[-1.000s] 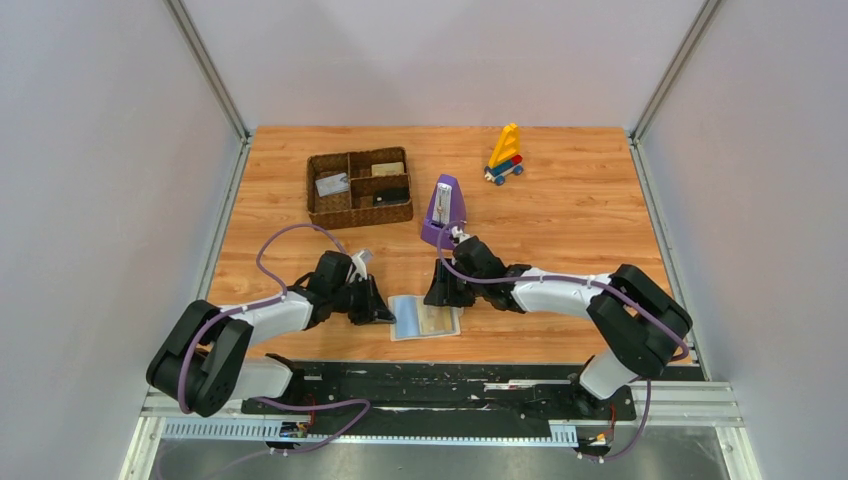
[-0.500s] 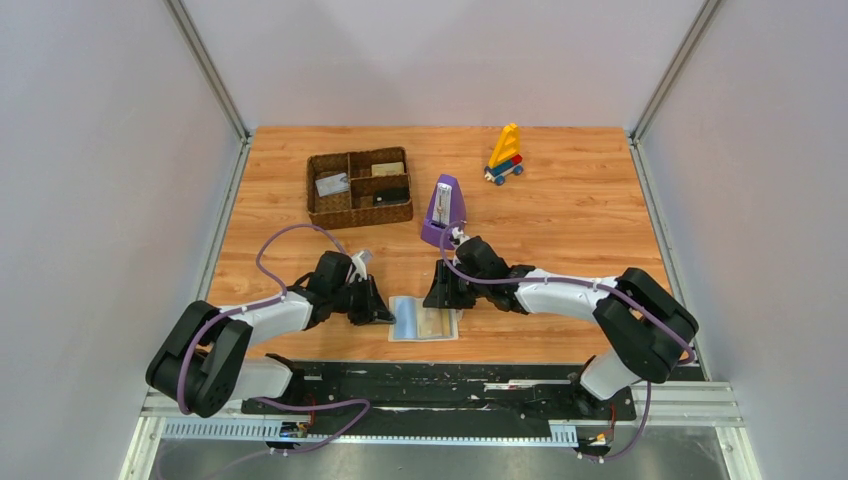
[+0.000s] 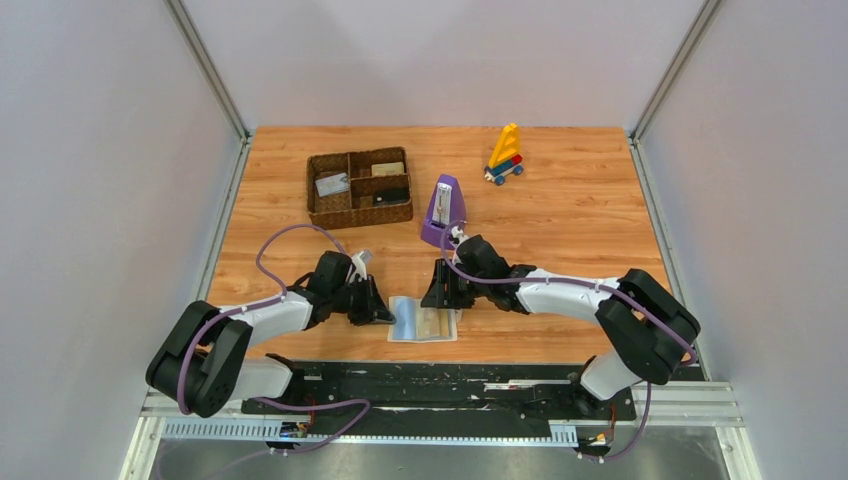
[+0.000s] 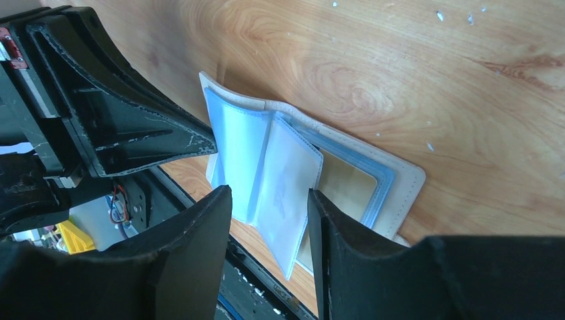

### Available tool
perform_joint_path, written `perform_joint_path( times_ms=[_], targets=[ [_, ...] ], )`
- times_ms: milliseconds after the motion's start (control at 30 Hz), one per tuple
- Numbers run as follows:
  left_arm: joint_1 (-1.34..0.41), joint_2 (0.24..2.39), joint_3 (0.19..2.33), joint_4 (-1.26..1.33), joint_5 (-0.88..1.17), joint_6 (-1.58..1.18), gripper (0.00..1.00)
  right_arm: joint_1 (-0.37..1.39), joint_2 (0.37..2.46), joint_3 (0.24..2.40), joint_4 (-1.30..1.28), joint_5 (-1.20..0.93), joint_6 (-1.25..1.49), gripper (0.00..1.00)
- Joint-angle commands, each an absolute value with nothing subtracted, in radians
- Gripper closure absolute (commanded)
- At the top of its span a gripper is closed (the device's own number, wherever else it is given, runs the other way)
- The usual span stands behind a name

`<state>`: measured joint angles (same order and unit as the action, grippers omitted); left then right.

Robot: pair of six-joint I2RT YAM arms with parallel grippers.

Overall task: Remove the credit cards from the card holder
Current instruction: Remove the credit card from the card holder.

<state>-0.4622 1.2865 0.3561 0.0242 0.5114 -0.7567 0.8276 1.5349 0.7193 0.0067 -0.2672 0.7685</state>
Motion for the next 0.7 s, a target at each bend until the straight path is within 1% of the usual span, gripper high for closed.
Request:
perform_joint_path(
  times_ms=[0, 300, 467, 667],
  targets=[
    [-0.466, 1.283, 0.359, 0.005, 0.476, -0.737, 0.86, 0.846, 1.503, 0.758, 0.100, -0.374, 0.819, 0.53],
    [-0.466, 1.263, 0.360, -0.030, 0.471, -0.747, 0.86, 0.849, 1.534, 0.755, 0.162, -0.420, 0.851, 0.53],
    [-0.466, 1.236, 0.357, -0.045, 0.470, -0.762, 0.86, 0.856, 1.591, 0.764, 0.200, -0.427, 0.861, 0.53],
    [-0.466, 1.134, 0.384, -0.137, 0.434, -0.767, 0.86, 0.857, 1.654, 0.790, 0.224, -0.449, 0.866, 0.54]
  ],
)
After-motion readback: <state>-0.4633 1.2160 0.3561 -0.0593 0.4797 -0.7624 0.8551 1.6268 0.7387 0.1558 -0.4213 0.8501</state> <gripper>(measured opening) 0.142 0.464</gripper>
